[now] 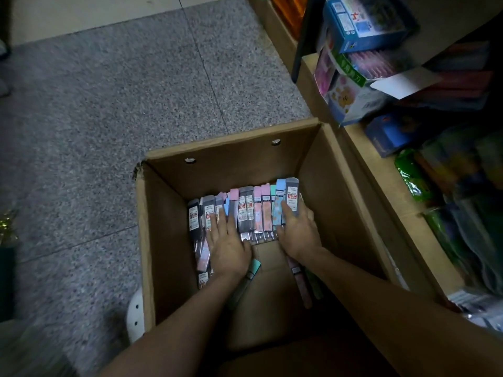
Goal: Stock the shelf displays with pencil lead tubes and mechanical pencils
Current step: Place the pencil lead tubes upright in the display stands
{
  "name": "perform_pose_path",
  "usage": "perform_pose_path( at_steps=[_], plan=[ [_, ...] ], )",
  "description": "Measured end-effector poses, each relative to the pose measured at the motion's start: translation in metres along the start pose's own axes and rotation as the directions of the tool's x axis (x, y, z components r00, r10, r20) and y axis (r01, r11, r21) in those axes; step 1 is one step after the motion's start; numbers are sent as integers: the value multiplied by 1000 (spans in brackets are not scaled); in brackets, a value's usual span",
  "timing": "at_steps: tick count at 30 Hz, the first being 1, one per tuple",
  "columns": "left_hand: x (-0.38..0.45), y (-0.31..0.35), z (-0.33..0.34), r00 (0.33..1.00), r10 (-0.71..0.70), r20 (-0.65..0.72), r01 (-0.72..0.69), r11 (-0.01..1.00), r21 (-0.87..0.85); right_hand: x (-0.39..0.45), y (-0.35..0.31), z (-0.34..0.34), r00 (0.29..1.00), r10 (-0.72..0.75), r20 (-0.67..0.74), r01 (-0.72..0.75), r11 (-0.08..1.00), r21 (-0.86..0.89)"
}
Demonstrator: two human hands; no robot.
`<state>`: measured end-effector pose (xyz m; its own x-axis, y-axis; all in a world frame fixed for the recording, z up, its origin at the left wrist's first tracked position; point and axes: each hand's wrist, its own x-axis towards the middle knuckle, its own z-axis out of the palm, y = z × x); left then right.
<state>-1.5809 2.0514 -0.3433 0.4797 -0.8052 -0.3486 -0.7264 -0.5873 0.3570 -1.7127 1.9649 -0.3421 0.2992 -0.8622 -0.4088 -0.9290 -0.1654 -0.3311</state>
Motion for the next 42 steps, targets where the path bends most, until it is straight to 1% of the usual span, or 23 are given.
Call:
perform_pose_path(
  at_steps=[3,6,8,11,13,16,18,20,22,24,26,28,30,32,36,37,39,42],
  plan=[
    [-11,3,2,999,34,-10,-34,996,-78,-5,-1,1,998,7,-58,-5,999,34],
    [-18,3,2,997,38,-59,-47,987,-151,-7,-3,3,995,43,-85,-36,996,87],
    [-16,1,-1,994,10,-111,-33,979,-201,-5,-1,3,992,29,-125,-17,995,98],
    [-1,1,-9,982,-75,-173,22,957,-289,5,1,1,985,-35,-167,42,999,34],
    [13,1,-13,978,-129,-166,75,952,-298,12,1,-1,984,-42,-175,45,999,17],
    [37,1,-17,981,-125,-149,85,966,-246,19,2,-3,980,-87,-179,84,996,-19],
    [51,1,-18,984,-138,-112,112,971,-210,21,1,-2,979,-105,-174,108,994,8],
    [60,2,-18,979,-179,-96,162,972,-168,23,-4,-1,984,-48,-170,67,992,109],
    [63,3,-16,975,-191,-111,176,975,-135,25,-9,-2,983,38,-179,-3,981,192],
    [65,3,-14,977,-162,-136,146,982,-119,27,-14,-4,978,122,-169,-72,959,273],
    [65,2,-13,978,-137,-158,121,987,-107,30,-18,-5,966,226,-128,-161,908,387],
    [65,4,-12,978,-115,-172,97,989,-114,33,-20,-5,943,324,-80,-255,855,452],
    [63,8,-13,981,-91,-170,66,987,-148,35,-21,-4,932,354,-72,-287,847,447],
    [61,13,-15,986,-61,-154,33,983,-181,34,-20,-3,932,351,-88,-274,844,462],
    [52,20,-24,993,33,-113,-49,988,-145,19,-16,-10,926,365,-99,-257,800,543],
    [49,22,-28,994,48,-103,-66,980,-186,13,-15,-14,929,357,-102,-240,787,569],
    [41,27,-39,996,61,-70,-81,940,-330,1,-14,-23,942,320,-103,-190,761,621],
    [29,38,-63,996,90,13,-70,847,-528,-20,-15,-44,970,218,-112,-81,715,694]
  ],
)
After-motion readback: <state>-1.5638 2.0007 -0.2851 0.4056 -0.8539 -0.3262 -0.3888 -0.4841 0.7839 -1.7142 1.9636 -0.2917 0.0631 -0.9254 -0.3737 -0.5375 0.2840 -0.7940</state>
